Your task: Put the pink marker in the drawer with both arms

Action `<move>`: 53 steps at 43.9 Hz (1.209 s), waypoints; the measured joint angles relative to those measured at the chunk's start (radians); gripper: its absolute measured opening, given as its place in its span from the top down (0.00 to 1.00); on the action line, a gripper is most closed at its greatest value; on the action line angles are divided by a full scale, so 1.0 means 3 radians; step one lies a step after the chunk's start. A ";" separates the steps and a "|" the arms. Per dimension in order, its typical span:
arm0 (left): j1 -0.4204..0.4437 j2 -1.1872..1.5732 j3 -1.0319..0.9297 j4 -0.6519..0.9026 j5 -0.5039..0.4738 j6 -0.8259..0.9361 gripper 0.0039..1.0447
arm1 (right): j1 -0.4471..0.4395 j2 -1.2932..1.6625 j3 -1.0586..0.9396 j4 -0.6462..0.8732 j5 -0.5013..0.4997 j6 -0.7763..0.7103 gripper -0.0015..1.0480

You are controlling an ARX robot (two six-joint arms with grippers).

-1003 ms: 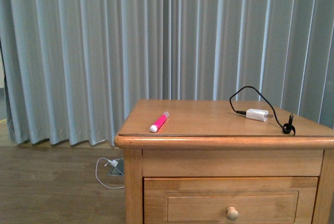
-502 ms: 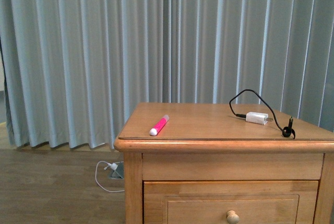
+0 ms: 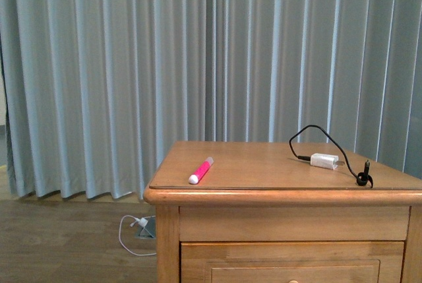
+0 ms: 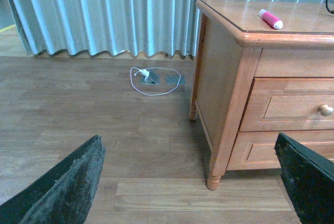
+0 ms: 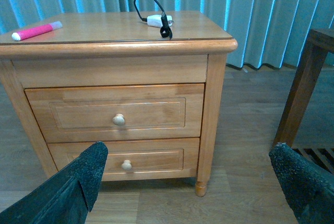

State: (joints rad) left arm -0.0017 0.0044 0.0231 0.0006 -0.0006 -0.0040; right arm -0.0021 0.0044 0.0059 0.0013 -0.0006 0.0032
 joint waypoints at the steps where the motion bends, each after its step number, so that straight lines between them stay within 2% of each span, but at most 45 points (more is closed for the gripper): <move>1: 0.0000 0.0000 0.0000 0.0000 0.0000 0.0000 0.05 | 0.0000 0.0000 0.0000 0.0000 0.0000 0.0000 0.08; 5: 0.0000 0.0000 0.0000 0.0000 0.0000 0.0000 0.05 | 0.0000 0.0000 0.0000 0.0000 0.0000 0.0000 0.08; 9: 0.0000 0.0000 0.0000 0.0000 0.0000 -0.0001 0.05 | -0.0070 0.0294 0.0206 -0.0534 -0.0406 0.0206 0.08; 12: 0.0000 0.0000 0.0000 0.0000 0.0001 0.0000 0.05 | -0.0075 0.0647 0.0303 -0.0633 -0.0535 0.0315 0.08; 16: 0.0000 0.0000 0.0000 0.0000 0.0001 0.0000 0.05 | 0.0011 0.1266 0.0418 -0.0207 -0.0464 0.0439 0.08; 25: 0.0000 0.0000 0.0000 0.0000 0.0001 0.0000 0.05 | 0.0492 0.3028 0.0841 0.1155 -0.0116 0.0511 0.08; 30: 0.0000 0.0000 0.0000 0.0000 0.0001 0.0000 0.05 | 0.0628 0.3740 0.1092 0.1563 0.0004 0.0512 0.08; 39: 0.0000 0.0000 0.0000 0.0000 0.0001 0.0000 0.05 | 0.0795 0.4912 0.1700 0.1926 0.0223 0.0426 0.08; 53: 0.0000 0.0000 0.0000 0.0000 0.0001 0.0000 0.05 | 0.0969 0.5922 0.2469 0.1946 0.0434 0.0327 0.08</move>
State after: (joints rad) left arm -0.0017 0.0044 0.0231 0.0006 -0.0002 -0.0040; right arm 0.2886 1.7809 0.7467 0.5850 0.1295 0.1013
